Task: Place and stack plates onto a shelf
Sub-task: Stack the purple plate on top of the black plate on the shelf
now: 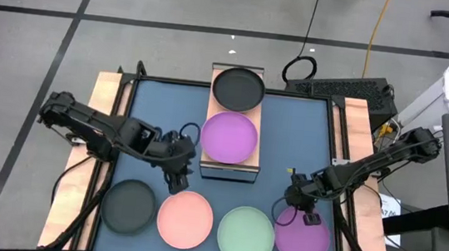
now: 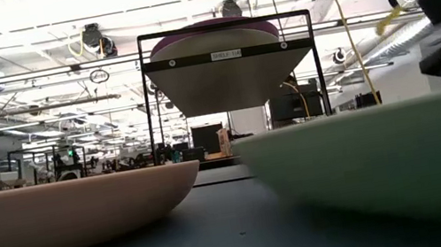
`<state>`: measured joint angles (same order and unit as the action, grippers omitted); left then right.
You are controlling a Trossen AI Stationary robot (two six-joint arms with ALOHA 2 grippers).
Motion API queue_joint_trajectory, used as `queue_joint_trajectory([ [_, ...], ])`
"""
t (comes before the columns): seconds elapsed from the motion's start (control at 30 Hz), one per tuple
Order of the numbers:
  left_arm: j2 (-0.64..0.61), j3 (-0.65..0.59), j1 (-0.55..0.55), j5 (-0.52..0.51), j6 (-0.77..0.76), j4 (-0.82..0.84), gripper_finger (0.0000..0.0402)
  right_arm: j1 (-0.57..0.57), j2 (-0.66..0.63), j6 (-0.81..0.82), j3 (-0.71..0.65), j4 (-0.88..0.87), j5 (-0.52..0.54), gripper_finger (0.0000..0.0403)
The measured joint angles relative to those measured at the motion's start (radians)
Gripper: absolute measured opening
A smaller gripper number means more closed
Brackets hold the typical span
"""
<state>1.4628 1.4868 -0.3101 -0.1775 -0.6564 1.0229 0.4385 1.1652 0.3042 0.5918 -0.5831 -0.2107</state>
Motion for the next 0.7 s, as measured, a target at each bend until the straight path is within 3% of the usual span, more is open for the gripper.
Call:
queue_joint_trajectory([
  [0.7,0.0,-0.156,-0.095,0.02,-0.087,-0.041,0.0138,0.0,0.0,0.234,0.294,-0.225,-0.029,0.0001],
])
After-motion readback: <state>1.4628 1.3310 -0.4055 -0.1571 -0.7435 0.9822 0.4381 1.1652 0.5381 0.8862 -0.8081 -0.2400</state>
